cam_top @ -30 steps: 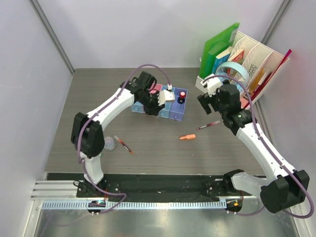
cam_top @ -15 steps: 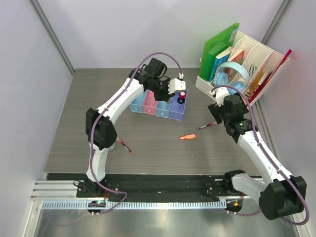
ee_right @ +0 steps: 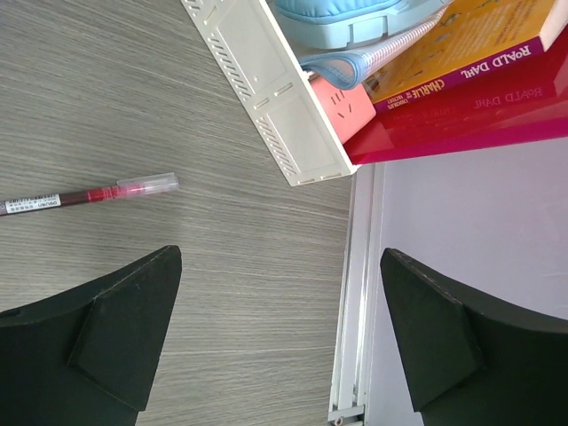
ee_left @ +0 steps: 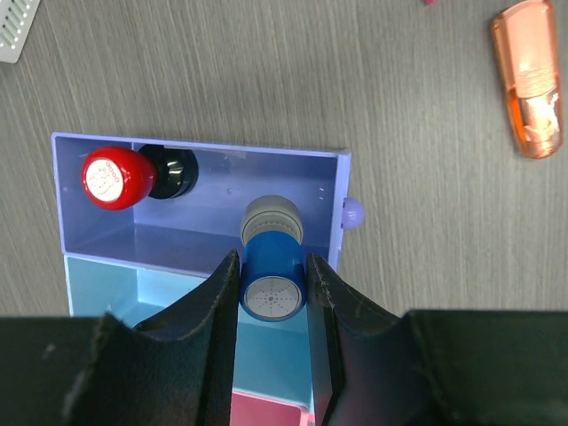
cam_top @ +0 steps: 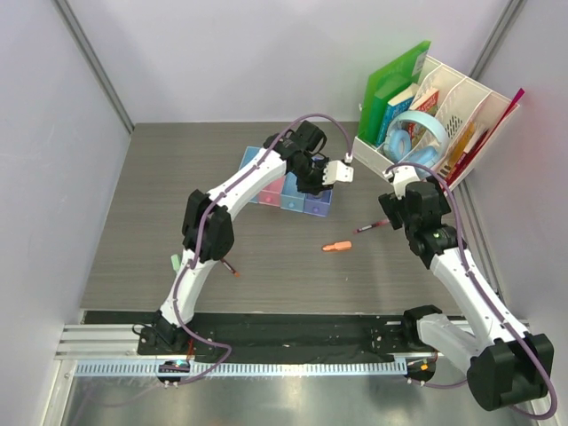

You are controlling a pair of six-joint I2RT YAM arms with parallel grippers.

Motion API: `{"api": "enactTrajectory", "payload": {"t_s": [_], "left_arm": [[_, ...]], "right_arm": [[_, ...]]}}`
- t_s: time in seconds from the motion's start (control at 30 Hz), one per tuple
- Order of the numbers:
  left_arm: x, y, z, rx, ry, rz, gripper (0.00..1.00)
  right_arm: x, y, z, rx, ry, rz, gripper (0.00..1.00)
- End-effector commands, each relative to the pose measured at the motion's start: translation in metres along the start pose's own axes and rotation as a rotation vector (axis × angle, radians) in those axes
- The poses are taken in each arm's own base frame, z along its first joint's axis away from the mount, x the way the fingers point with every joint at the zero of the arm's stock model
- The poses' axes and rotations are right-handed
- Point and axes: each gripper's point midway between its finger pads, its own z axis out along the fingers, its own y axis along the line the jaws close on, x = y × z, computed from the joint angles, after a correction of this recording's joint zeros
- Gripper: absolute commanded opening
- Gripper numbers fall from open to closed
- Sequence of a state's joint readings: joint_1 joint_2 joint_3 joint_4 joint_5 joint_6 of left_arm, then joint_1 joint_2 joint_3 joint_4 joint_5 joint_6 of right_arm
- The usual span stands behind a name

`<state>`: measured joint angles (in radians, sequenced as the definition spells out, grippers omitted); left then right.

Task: Sort the stationery into containers
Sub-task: Place the stationery in the storage box.

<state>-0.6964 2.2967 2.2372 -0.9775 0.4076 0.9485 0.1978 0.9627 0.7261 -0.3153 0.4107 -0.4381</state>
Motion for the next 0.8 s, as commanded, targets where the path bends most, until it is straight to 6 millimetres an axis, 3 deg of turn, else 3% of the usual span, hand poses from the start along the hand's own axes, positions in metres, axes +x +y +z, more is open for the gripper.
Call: {"api": "enactTrajectory", "payload": {"t_s": [0.0, 0.3, 0.33, 0.43, 0.53, 0.6, 0.63, 0.77], "left_arm": [[-0.012, 0.024, -0.01, -0.078, -0.023, 0.053, 0.0], [0.004, 0.019, 0.025, -0.062, 0.04, 0.065, 0.0], [0.004, 0.021, 0.028, -0.071, 0.043, 0.07, 0.1], [0.008, 0.023, 0.037, -0.078, 0.051, 0.065, 0.2], [0.009, 0.026, 0.04, -0.089, 0.047, 0.062, 0.43], [0.005, 0.03, 0.04, -0.104, 0.035, 0.061, 0.47], [0.004, 0.031, 0.04, -0.11, 0.029, 0.052, 0.58], [-0.002, 0.037, 0.038, -0.139, 0.009, 0.034, 0.66]], "right_arm": [[-0.003, -0.009, -0.006, 0.039, -0.027, 0.04, 1.0], [-0.001, -0.005, -0.009, 0.018, -0.029, 0.059, 1.0], [0.0, -0.004, -0.009, 0.014, -0.032, 0.062, 1.0], [0.002, -0.002, -0.01, 0.006, -0.037, 0.065, 1.0], [0.003, -0.001, -0.01, 0.004, -0.036, 0.064, 1.0], [0.004, 0.0, -0.01, -0.001, -0.035, 0.063, 1.0], [0.003, 0.001, -0.009, -0.005, -0.037, 0.068, 1.0], [0.002, 0.003, -0.008, -0.017, -0.037, 0.07, 1.0]]}}
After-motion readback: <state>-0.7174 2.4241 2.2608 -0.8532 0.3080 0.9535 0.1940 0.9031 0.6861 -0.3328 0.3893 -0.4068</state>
